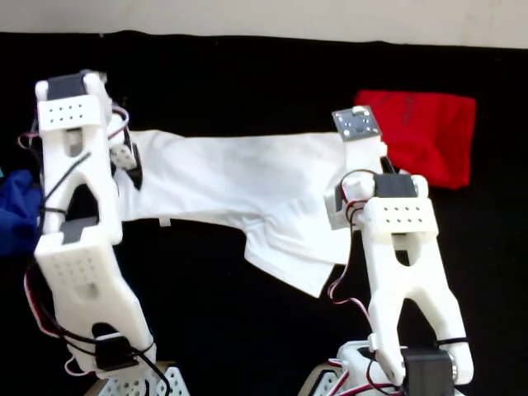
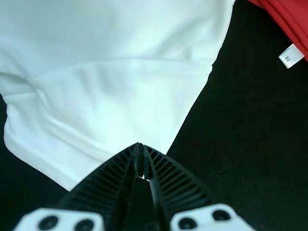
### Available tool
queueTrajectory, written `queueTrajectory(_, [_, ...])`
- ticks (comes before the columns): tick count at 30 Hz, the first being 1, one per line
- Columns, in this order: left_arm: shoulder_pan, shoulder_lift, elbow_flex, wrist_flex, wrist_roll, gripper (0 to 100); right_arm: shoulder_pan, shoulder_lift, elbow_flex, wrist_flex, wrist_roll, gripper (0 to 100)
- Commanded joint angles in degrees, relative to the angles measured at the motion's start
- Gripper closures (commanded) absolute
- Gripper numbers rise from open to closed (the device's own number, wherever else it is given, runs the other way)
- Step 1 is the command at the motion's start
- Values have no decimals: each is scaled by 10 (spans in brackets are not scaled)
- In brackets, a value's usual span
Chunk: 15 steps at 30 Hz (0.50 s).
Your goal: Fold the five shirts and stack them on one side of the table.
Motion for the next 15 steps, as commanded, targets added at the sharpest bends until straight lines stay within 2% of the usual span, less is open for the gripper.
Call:
queueTrajectory(1, [-11, -102, 171, -110, 18, 854, -5, -17, 0, -7, 8, 992])
queueTrajectory(4, [-17, -151, 277, -225, 20, 854, -7, -17, -1, 1, 8, 992])
queueTrajectory(7, [-20, -182, 348, -303, 19, 854, -7, -17, 0, 1, 8, 992])
queueTrajectory(15, [-26, -189, 400, -367, 18, 855, -7, -17, 0, 12, 8, 992])
